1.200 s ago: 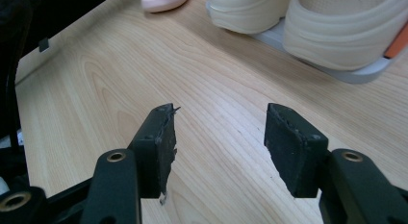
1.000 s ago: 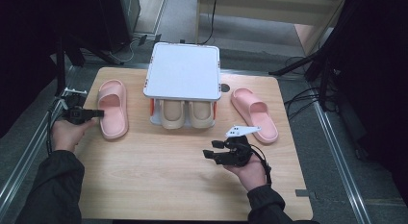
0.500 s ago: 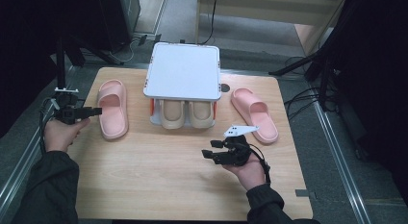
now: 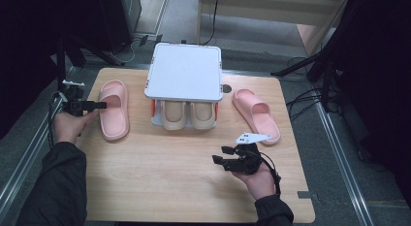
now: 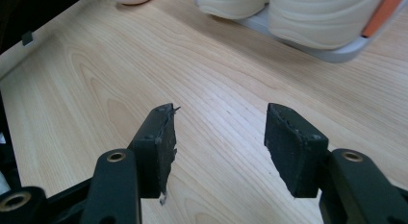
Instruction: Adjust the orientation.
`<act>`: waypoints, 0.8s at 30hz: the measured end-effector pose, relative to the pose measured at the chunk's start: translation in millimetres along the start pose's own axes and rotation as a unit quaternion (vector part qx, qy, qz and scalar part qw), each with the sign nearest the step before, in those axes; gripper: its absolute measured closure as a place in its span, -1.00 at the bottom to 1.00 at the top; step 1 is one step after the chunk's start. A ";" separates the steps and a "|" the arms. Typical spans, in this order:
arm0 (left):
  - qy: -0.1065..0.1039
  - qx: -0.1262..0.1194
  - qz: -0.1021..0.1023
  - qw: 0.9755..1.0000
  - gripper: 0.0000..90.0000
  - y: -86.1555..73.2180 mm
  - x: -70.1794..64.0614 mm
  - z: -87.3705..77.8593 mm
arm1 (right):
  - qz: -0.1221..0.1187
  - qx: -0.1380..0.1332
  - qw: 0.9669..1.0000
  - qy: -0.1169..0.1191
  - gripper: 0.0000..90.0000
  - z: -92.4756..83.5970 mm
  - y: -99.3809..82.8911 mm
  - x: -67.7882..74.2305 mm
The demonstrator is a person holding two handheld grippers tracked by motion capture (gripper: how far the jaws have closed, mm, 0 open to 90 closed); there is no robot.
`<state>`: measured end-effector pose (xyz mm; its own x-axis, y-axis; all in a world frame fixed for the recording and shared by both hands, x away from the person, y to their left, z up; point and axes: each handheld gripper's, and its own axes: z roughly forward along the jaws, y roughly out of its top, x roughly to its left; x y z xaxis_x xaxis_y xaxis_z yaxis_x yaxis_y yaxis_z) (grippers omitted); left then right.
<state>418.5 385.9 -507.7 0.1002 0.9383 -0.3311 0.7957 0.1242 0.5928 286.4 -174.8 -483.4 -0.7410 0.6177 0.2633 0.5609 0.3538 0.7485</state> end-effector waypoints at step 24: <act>-0.013 -0.044 -0.016 0.999 0.87 2.0 -8.0 -40.3 | 0.006 -0.009 1.000 -0.004 0.01 -5.2 0.6 -4.2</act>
<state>395.3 391.7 -474.3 0.0917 0.9251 -0.3684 0.7427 0.1830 0.6441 287.9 -180.8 -480.9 -0.7306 0.6282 0.2677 0.5633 0.3329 0.7563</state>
